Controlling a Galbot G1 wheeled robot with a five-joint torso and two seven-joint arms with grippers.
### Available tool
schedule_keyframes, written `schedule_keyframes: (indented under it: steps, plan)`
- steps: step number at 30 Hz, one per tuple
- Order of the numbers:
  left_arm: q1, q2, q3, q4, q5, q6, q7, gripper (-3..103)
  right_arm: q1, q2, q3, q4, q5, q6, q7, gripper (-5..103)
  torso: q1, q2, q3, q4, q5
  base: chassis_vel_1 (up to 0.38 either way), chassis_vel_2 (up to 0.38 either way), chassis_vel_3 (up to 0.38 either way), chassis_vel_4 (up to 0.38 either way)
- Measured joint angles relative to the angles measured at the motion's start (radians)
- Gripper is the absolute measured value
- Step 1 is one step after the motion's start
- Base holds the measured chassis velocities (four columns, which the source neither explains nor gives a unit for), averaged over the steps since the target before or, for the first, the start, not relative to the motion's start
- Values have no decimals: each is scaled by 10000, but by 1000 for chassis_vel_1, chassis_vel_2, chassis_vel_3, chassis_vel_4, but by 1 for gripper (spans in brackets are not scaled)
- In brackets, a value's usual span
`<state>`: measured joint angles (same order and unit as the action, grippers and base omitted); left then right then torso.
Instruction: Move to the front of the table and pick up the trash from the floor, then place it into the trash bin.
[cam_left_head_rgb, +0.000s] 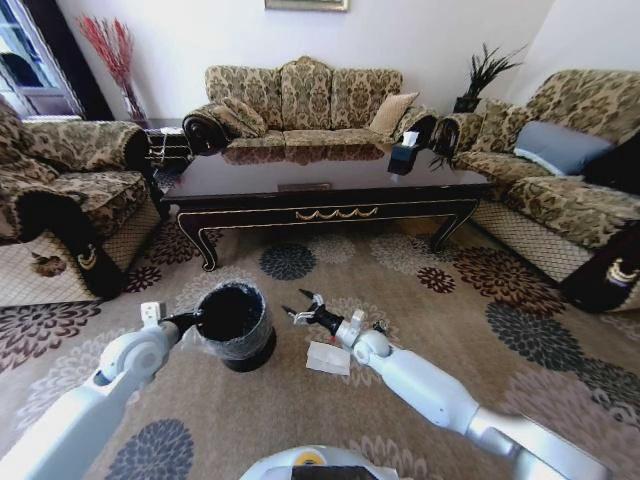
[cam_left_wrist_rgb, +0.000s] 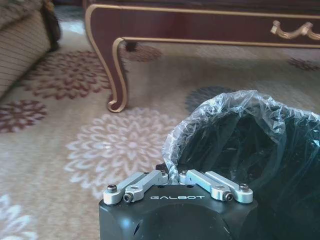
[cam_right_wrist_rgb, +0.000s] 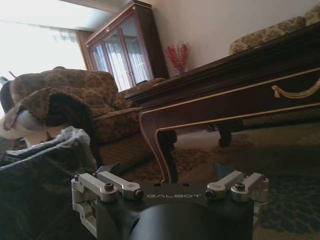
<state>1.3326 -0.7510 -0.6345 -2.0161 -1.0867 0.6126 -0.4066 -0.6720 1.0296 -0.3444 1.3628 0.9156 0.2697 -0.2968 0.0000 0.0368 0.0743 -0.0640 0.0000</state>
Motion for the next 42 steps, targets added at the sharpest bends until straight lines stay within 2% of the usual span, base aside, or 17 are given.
schedule_keyframes:
  steps: [2,3,4,5,7,8,9,10,12,13,15,17,25,30,33,36,42]
  plan:
    - [156,0,-251,-85,-43,0,-35,4,-108,1,260,-72,-61,-366,628,100,0,0,0,0,1,0,0,0,0]
    - [156,0,-251,-85,-43,0,-35,4,-108,1,260,-72,-61,-366,628,100,0,0,0,0,1,0,0,0,0]
    - [229,-1,-367,-142,-86,2,-59,4,-199,-10,423,-81,-227,-684,1202,100,0,0,0,1,1,0,0,0,0]
    - [265,-1,-439,-205,-134,6,-94,4,-459,-60,747,-78,-522,-1296,2505,100,0,0,0,4,1,0,0,0,0]
    - [198,-1,-384,-220,-145,9,-111,4,-1005,-106,1269,76,-443,-2223,4266,100,0,0,0,-5,-1,0,0,0,0]
    - [198,-1,-384,-220,-145,9,-111,4,-1005,-106,1269,76,-443,-2223,4266,100,0,0,0,-5,-1,0,0,0,0]
    - [183,2,-349,-225,-145,10,-115,4,-1186,-99,1433,159,-275,-2615,4888,100,0,0,0,-10,0,0,0,0,0]
    - [204,10,-328,-244,-130,10,-118,4,-1465,-26,1704,266,100,-3277,5978,100,0,0,0,-12,-1,0,0,0,0]
    - [231,55,-303,-250,-96,9,-102,4,-1804,248,2112,355,600,-3940,7355,100,0,0,-1,-9,-2,0,0,0,0]
    - [231,55,-303,-250,-96,9,-102,4,-1804,248,2112,355,600,-3940,7355,100,0,0,-1,-9,-2,0,0,0,0]
    - [278,125,-313,-243,-59,10,-122,4,-2008,761,2502,350,1090,-4388,8556,100,0,0,-1,-5,1,0,0,0,0]
    - [367,154,-380,-243,-17,8,-123,4,-2025,1283,2782,255,1384,-4581,9185,100,0,0,0,3,-1,0,0,0,0]
    - [720,122,-628,-250,233,-76,-116,4,-1842,2579,4075,-268,2013,-4460,10319,100,0,0,0,-2,-1,0,0,0,0]
    - [904,107,-809,-318,317,-141,-109,4,-1489,3313,5446,-1111,3322,-4545,11558,100,0,0,0,-3,-2,0,0,0,0]
    - [928,88,-822,-361,320,-155,-112,4,-1386,3518,5937,-1615,3611,-4541,11560,100,0,0,0,-4,0,0,0,0,0]
    - [1009,34,-823,-412,385,-157,-121,4,-1160,3690,6403,-2373,3799,-4420,11134,100,0,0,0,-5,0,0,0,0,0]
    - [1118,-21,-877,-437,456,-163,-130,4,-757,3780,6559,-3281,3768,-4231,10540,100,-1,0,0,-2,0,0,0,0,0]
